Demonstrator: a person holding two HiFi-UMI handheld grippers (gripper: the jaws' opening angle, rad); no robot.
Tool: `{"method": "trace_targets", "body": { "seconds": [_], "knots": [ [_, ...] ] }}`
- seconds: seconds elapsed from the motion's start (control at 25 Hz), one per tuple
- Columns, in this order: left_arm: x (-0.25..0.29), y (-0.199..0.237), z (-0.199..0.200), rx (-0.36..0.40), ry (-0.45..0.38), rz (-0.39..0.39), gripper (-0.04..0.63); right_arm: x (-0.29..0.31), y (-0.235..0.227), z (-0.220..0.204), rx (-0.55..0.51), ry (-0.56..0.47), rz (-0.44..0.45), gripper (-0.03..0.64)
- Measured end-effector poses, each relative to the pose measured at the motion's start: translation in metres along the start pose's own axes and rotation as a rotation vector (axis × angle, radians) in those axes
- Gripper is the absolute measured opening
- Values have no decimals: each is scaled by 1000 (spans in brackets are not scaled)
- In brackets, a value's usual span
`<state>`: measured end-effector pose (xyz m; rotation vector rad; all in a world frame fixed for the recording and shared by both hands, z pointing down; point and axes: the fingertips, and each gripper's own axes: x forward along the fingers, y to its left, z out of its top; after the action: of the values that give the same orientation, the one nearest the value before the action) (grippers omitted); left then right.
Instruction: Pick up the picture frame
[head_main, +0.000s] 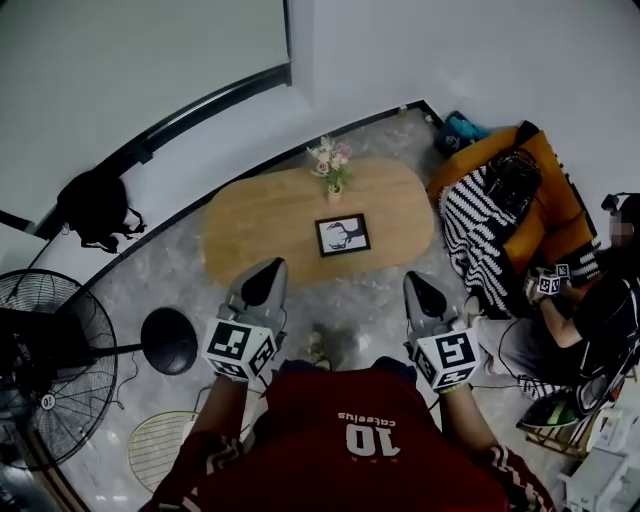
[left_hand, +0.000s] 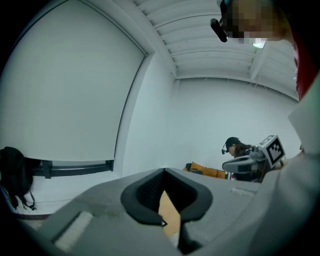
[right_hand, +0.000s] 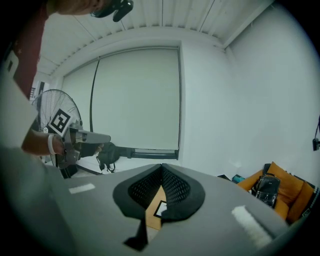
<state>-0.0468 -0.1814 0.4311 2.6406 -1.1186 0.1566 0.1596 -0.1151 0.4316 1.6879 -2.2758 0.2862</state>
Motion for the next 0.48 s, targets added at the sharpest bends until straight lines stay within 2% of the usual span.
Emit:
{"method": "trace_targets", "body": {
  "seconds": [0.2, 0.32, 0.48],
  "knots": [
    [11, 11, 1, 11, -3, -46, -2, 11, 2, 1, -26, 16, -20, -9],
    [13, 12, 2, -6, -9, -54, -2, 13, 4, -1, -42, 67, -21, -8],
    [17, 16, -4, -24, -7, -61, -2, 27, 7, 4, -93, -10, 18, 0]
  ]
}}
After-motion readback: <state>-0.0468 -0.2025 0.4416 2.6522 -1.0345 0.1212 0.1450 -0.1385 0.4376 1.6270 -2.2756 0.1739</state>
